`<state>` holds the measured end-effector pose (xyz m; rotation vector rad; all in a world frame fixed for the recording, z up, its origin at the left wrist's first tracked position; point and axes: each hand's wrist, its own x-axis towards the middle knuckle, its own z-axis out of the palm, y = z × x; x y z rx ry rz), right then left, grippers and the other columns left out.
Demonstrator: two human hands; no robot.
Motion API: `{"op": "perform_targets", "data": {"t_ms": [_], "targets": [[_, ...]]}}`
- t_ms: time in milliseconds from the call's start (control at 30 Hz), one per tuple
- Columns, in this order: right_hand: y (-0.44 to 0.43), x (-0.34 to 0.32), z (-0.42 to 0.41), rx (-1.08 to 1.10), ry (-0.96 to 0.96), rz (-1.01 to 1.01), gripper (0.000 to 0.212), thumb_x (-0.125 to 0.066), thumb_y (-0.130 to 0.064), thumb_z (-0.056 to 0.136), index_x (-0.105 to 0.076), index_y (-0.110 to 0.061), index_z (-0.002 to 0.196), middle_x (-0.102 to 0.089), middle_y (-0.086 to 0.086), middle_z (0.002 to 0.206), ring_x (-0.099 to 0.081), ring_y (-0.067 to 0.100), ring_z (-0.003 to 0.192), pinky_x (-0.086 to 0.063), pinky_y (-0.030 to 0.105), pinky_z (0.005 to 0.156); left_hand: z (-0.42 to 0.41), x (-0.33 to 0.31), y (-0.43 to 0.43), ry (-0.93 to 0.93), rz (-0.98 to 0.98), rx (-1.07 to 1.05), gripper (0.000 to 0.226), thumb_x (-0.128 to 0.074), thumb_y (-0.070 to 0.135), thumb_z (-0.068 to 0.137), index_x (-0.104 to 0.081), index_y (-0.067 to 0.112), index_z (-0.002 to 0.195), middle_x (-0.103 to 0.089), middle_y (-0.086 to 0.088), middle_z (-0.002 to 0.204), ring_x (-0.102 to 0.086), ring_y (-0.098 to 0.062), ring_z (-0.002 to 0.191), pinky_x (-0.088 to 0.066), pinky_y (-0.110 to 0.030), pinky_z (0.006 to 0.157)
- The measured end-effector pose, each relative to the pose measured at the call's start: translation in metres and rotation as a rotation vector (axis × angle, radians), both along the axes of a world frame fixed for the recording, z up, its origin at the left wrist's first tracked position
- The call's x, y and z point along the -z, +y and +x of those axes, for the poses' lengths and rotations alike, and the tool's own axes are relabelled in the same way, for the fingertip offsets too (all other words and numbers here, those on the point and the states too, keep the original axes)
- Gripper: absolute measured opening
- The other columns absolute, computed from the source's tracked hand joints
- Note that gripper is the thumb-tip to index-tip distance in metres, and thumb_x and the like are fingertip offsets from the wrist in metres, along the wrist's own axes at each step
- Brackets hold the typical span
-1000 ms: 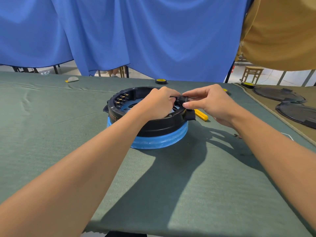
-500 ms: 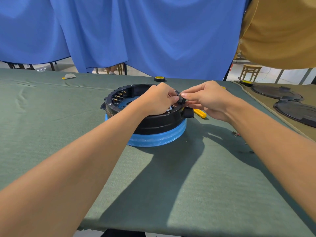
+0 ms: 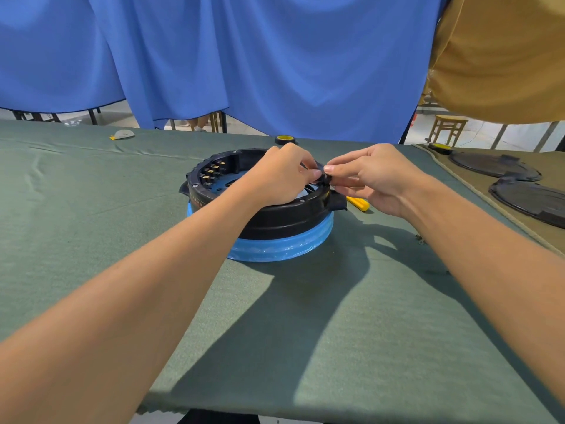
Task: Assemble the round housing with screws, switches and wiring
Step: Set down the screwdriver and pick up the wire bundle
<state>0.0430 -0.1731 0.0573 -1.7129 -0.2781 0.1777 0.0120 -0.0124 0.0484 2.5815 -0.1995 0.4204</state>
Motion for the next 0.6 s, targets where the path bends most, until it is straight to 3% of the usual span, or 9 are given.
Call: {"op": "perform_targets", "data": {"t_ms": [133, 600], "targets": [[-0.0005, -0.0003, -0.0008, -0.015, 0.008, -0.003, 0.027, -0.072, 0.002, 0.08, -0.069, -0.002, 0.106, -0.073, 0.01, 0.091, -0.073, 0.015, 0.069, -0.059, 0.031, 0.078, -0.0001, 0.0005, 0.0019, -0.016, -0.053, -0.001, 0.025, -0.056, 0.03, 0.098, -0.067, 0.015, 0.115, -0.071, -0.004, 0.104, -0.066, -0.016, 0.094, -0.051, -0.028, 0.078], [0.0054, -0.0057, -0.0057, -0.01, -0.021, -0.029, 0.028, -0.07, 0.008, 0.08, -0.067, 0.001, 0.107, -0.072, 0.013, 0.095, -0.073, 0.019, 0.08, -0.059, 0.023, 0.064, 0.0053, 0.0022, 0.0018, 0.031, 0.013, -0.011, 0.03, -0.055, 0.029, 0.099, -0.062, 0.015, 0.124, -0.068, -0.007, 0.112, -0.065, -0.02, 0.095, -0.055, -0.032, 0.08]]}}
